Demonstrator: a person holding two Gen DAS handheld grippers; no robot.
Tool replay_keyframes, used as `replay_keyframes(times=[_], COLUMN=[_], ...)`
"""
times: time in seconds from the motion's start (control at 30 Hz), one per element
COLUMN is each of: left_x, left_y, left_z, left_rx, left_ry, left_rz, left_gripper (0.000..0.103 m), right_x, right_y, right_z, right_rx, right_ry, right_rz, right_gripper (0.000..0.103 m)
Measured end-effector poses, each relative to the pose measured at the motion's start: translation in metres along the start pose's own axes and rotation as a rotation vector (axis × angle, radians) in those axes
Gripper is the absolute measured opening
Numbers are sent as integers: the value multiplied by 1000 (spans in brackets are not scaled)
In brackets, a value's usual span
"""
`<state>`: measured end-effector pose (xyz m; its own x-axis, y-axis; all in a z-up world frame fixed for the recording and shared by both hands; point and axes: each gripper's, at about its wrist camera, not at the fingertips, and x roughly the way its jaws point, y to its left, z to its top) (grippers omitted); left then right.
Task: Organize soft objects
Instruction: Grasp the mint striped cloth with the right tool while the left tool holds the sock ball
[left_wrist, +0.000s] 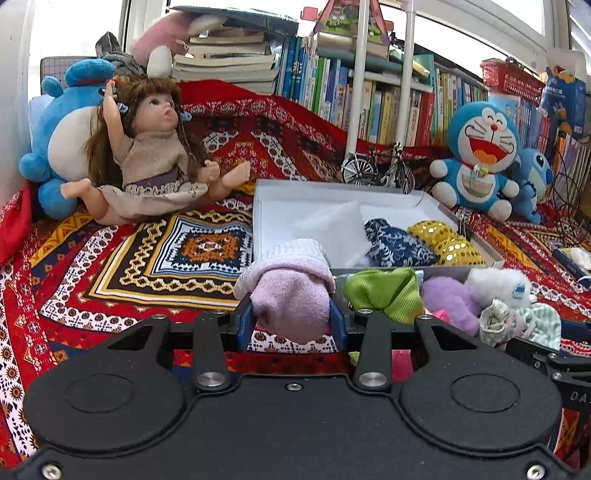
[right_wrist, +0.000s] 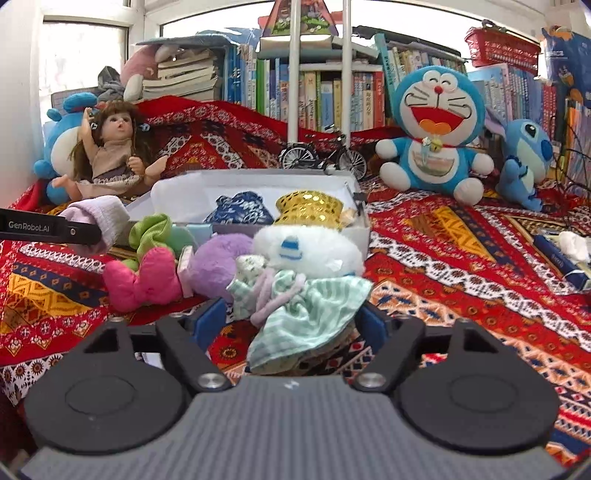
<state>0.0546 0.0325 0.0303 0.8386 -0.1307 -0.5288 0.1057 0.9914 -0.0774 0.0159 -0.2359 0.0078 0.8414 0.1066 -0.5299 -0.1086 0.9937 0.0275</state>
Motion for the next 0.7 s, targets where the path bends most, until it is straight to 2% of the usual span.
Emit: replay_keyframes(times=[0.1,0.3,0.37,0.4,0.5,0.7], left_x=[-3,-5,-6,-6,-6,-5], left_y=[0,3,5,5,7,10], left_z=[3,8,11,12,18,32], left_rx=[1,-2,-8,-10,-13,-28], left_ry=[-9,-17,-19,-21,-33,-53], left_rz=[-4,-5,-5,-6,-4,-10], left_gripper=[39,39,39,39,39,39], right_x=[-1,-10,-14,-16,-22,-29], right_y=[-2,-4,-6,-7,-14,-23], right_z=[1,7,12,15,23,37], right_rx=[2,25,43,61,105,120], right_ry=[13,-2,-14,-22,-43,-89], right_rz=[-15,-4,-12,-17,-25,-46], right_gripper=[50,25,23,17,12,8])
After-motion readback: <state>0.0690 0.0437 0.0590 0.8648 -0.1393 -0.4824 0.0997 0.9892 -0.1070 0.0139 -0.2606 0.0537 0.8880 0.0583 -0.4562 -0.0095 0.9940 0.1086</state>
